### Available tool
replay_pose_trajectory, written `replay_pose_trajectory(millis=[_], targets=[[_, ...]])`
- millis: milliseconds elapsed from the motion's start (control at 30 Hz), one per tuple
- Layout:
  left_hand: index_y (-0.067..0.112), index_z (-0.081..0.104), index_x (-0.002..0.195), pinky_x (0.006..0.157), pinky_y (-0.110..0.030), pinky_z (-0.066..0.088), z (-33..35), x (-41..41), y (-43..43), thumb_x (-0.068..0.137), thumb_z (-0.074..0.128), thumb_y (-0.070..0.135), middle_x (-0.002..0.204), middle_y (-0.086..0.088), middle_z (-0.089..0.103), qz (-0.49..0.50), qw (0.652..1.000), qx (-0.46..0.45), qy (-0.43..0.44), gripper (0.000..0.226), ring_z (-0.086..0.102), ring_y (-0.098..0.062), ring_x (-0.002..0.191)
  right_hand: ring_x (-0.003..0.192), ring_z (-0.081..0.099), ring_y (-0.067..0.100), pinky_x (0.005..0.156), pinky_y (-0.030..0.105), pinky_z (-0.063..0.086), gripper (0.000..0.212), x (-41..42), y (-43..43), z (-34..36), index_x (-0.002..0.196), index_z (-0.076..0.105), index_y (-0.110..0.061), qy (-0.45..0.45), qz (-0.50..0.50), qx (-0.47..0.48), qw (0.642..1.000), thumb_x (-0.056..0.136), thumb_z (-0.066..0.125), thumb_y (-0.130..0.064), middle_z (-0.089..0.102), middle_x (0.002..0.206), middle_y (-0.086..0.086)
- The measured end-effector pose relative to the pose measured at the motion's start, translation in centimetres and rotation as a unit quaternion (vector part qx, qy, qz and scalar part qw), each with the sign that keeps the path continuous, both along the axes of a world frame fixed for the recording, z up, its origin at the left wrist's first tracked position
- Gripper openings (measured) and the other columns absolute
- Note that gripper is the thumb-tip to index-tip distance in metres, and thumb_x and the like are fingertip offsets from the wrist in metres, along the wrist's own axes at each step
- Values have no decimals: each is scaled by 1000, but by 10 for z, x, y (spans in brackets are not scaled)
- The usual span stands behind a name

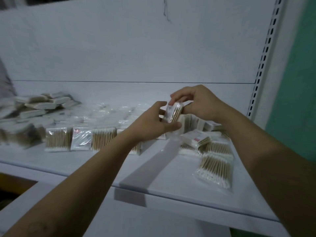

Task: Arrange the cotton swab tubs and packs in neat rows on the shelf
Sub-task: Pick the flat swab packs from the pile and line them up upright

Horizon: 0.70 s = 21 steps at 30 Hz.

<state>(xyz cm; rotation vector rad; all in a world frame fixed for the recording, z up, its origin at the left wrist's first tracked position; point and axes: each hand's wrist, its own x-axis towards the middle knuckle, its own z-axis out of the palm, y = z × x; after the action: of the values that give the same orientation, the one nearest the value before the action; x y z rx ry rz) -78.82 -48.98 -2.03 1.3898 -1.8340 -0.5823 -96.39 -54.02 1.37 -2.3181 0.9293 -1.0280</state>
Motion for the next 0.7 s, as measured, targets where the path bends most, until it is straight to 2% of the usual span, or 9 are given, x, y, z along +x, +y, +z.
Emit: replay_pose_trajectory(millis=[100, 133, 233, 300, 367, 433, 500, 567, 700], targets=[[28, 31, 145, 91, -36, 54, -5, 1, 4, 73, 81, 45, 136, 1, 53, 73, 996, -47, -29, 89, 59, -16, 109, 101, 67, 9, 88, 35, 56, 61, 7, 5, 1, 103, 70, -38, -42, 2, 26, 999, 80, 51, 16, 67, 117, -8], [27, 29, 146, 95, -38, 52, -9, 1, 4, 72, 80, 48, 140, 1, 50, 115, 988, -88, -53, 92, 56, -19, 115, 101, 67, 11, 84, 35, 58, 59, 9, 7, 2, 109, 67, -40, -63, -8, 41, 997, 84, 50, 11, 64, 120, -7], [23, 30, 146, 105, -41, 38, -22, 2, 8, 74, 75, 55, 144, 0, 46, 200, 954, -196, -105, 90, 50, -22, 125, 94, 67, 12, 75, 33, 59, 34, 19, 15, 3, 123, 60, -37, -51, -53, 70, 995, 91, 63, -27, 64, 111, -7], [22, 28, 147, 106, -39, 30, -31, 3, 8, 77, 71, 57, 146, 2, 46, 224, 940, -224, -129, 89, 48, -21, 128, 86, 65, 6, 70, 23, 53, 45, 29, 19, 0, 125, 57, -35, 33, -81, 42, 995, 83, 72, -41, 66, 105, -10], [21, 27, 148, 103, -39, 28, -36, 7, 8, 78, 69, 59, 144, 1, 49, 235, 926, -253, -156, 90, 48, -20, 128, 79, 62, 3, 61, 17, 45, 45, 40, 21, -4, 126, 57, -31, 68, -99, 10, 993, 84, 73, -31, 67, 104, -6], [21, 23, 150, 103, -40, 25, -39, 14, 8, 76, 67, 63, 143, 0, 49, 238, 917, -261, -184, 96, 46, -21, 130, 73, 62, 5, 56, 18, 45, 45, 47, 23, -7, 127, 56, -30, 49, -107, 13, 993, 85, 70, -22, 66, 102, -4], [22, 18, 152, 106, -42, 22, -40, 22, 7, 74, 66, 68, 146, -1, 45, 234, 924, -246, -177, 102, 40, -22, 134, 74, 66, 14, 63, 31, 57, 48, 50, 21, -11, 129, 54, -28, -4, -110, 34, 993, 84, 67, -16, 63, 95, -5], [22, 17, 152, 106, -42, 21, -39, 31, 8, 72, 67, 68, 147, -2, 42, 226, 934, -235, -147, 105, 37, -22, 134, 79, 68, 20, 74, 45, 59, 48, 53, 19, -15, 126, 57, -28, -47, -111, 44, 992, 82, 66, -11, 62, 86, -8], [24, 19, 151, 107, -42, 25, -31, 48, 8, 76, 72, 57, 148, -1, 38, 217, 947, -218, -97, 98, 44, -20, 128, 86, 69, 24, 69, 45, 61, 32, 62, 21, -21, 107, 58, -20, -121, -128, 80, 981, 81, 64, -4, 62, 89, -4]])
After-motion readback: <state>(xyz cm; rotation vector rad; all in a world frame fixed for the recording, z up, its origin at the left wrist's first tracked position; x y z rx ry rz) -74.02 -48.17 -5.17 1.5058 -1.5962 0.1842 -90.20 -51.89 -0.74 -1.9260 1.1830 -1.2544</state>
